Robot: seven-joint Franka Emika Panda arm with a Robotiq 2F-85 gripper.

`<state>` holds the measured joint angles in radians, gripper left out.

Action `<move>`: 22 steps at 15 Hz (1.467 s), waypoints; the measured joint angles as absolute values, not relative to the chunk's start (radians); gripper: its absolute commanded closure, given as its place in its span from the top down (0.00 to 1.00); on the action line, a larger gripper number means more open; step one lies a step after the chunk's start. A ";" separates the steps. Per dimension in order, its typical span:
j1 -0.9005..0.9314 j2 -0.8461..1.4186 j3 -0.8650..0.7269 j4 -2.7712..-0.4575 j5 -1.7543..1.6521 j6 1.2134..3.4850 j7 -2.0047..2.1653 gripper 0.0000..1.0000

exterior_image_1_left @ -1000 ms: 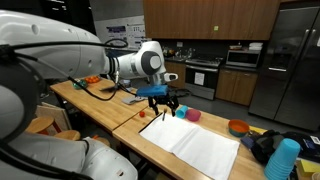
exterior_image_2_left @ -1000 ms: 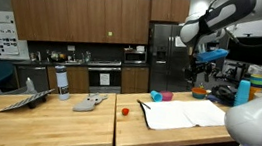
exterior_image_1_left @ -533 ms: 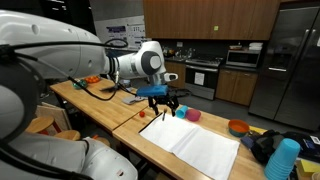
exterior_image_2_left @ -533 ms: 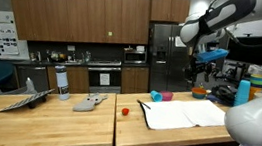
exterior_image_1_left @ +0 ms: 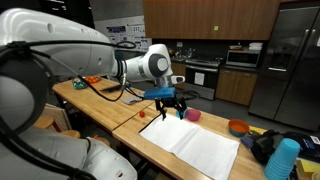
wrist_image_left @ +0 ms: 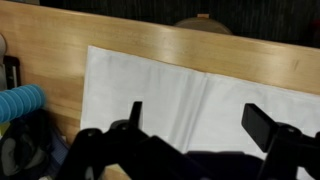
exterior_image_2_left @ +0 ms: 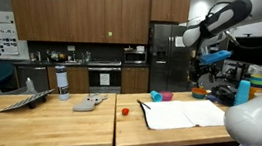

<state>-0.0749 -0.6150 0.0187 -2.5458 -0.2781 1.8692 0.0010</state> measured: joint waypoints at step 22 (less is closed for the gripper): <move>0.051 -0.380 -0.095 -2.358 -0.218 2.103 -0.607 1.00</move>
<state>0.0509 -0.3805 -0.0953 -2.3580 -0.2175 2.1026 -0.6072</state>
